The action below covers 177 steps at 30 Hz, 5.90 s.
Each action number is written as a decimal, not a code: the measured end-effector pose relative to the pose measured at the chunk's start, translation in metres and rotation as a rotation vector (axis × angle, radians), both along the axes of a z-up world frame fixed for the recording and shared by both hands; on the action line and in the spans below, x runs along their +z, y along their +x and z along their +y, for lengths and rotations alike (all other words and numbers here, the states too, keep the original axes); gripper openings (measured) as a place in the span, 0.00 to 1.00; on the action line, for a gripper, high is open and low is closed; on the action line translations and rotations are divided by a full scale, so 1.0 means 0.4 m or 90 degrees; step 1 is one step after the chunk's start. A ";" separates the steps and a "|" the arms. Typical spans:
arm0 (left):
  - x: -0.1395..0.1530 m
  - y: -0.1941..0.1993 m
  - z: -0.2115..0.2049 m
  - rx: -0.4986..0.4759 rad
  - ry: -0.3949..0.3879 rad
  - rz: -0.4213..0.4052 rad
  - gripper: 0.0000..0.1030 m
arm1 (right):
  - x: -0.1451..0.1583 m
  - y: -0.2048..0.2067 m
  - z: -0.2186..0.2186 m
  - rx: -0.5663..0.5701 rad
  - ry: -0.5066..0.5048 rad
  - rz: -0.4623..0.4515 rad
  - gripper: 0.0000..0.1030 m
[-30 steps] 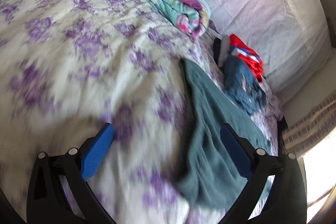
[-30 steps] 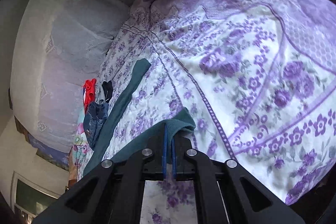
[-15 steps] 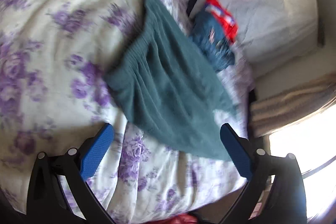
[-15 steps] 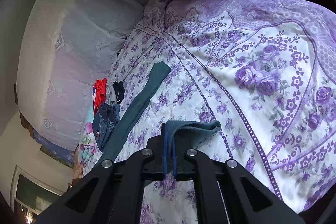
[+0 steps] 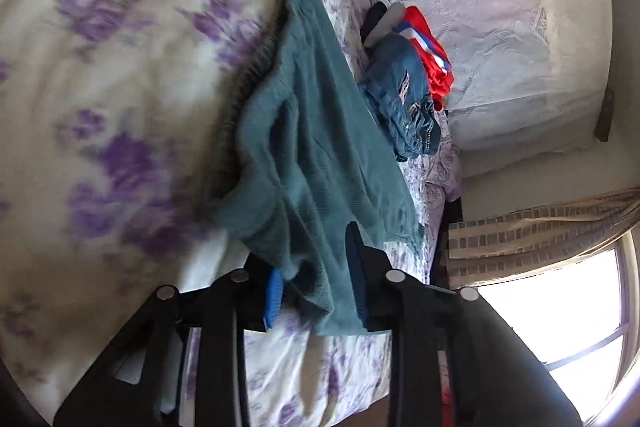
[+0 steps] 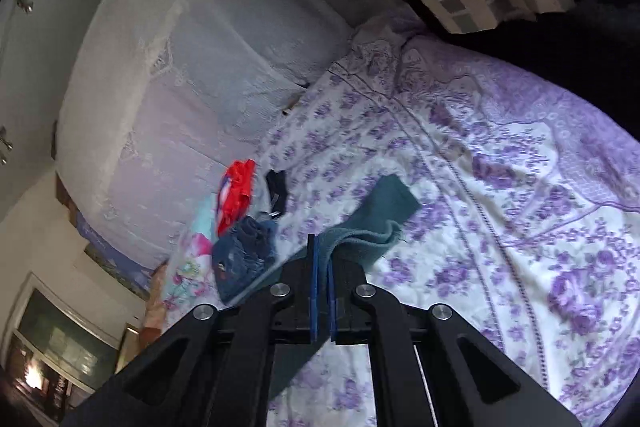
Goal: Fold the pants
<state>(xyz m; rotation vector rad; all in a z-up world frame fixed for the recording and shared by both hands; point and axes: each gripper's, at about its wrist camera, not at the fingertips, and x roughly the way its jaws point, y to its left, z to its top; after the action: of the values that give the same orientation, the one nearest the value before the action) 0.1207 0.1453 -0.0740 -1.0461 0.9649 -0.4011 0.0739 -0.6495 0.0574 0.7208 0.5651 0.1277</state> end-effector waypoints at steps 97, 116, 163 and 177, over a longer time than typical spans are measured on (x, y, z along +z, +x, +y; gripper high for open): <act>-0.024 -0.094 0.078 0.057 0.017 -0.004 0.04 | -0.423 -0.155 0.287 0.086 0.194 0.186 0.02; -0.067 -0.022 -0.065 -0.013 0.034 -0.007 0.26 | -0.325 -0.096 0.254 0.089 0.141 0.124 0.12; 0.063 -0.039 -0.078 -0.076 0.305 -0.101 0.54 | -0.295 0.385 0.974 0.539 -0.239 0.179 0.11; 0.172 0.274 0.091 -0.014 0.388 -0.094 0.74 | -0.200 0.352 0.909 0.482 -0.241 0.123 0.60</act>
<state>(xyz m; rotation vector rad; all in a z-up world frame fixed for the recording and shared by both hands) 0.2301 0.1819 -0.0051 -0.4466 0.8867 -0.1773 0.2146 -0.2858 -0.0228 0.1223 0.9982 0.6398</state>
